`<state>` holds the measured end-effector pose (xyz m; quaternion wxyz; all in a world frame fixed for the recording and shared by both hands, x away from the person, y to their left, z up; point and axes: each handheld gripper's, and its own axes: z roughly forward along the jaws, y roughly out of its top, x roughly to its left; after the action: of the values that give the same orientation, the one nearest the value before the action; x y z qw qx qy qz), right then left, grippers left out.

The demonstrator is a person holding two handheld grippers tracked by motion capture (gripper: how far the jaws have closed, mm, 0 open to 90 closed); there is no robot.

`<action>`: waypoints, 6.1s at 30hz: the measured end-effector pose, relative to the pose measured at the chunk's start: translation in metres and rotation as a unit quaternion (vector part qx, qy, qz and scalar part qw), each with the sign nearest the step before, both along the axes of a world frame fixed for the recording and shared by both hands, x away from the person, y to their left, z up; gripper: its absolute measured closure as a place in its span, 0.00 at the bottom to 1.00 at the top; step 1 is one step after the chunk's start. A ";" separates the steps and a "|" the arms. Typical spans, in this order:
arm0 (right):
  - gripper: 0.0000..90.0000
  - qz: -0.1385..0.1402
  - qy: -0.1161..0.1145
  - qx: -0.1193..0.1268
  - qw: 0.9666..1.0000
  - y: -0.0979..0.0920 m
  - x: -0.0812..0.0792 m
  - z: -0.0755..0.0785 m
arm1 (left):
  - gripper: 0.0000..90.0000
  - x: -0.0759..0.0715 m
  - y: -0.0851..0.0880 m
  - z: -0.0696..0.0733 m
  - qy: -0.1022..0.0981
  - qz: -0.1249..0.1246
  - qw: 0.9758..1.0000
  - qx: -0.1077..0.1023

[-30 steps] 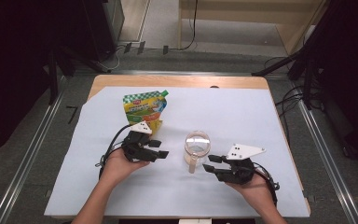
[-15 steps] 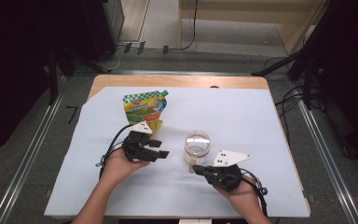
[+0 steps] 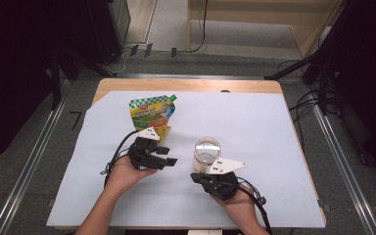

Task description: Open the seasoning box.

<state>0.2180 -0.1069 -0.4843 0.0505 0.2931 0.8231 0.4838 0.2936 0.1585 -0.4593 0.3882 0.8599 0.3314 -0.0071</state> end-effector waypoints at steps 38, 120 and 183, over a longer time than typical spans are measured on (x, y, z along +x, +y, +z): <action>1.00 -0.042 0.007 -0.021 0.999 -0.043 -0.011 -0.002 | 0.48 0.002 -0.002 -0.001 0.001 -0.004 1.000 0.002; 1.00 -0.165 0.024 -0.028 0.986 -0.116 0.078 -0.008 | 0.40 0.008 -0.042 0.006 -0.019 -0.077 0.997 -0.018; 1.00 -0.181 0.040 -0.061 0.981 -0.127 0.103 -0.019 | 0.14 0.041 -0.144 -0.002 -0.076 -0.128 0.989 0.011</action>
<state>0.3211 -0.2339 -0.5032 0.1221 0.4522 0.7861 0.4034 0.3344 0.0146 -0.4612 0.3987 0.8974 0.1886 0.0125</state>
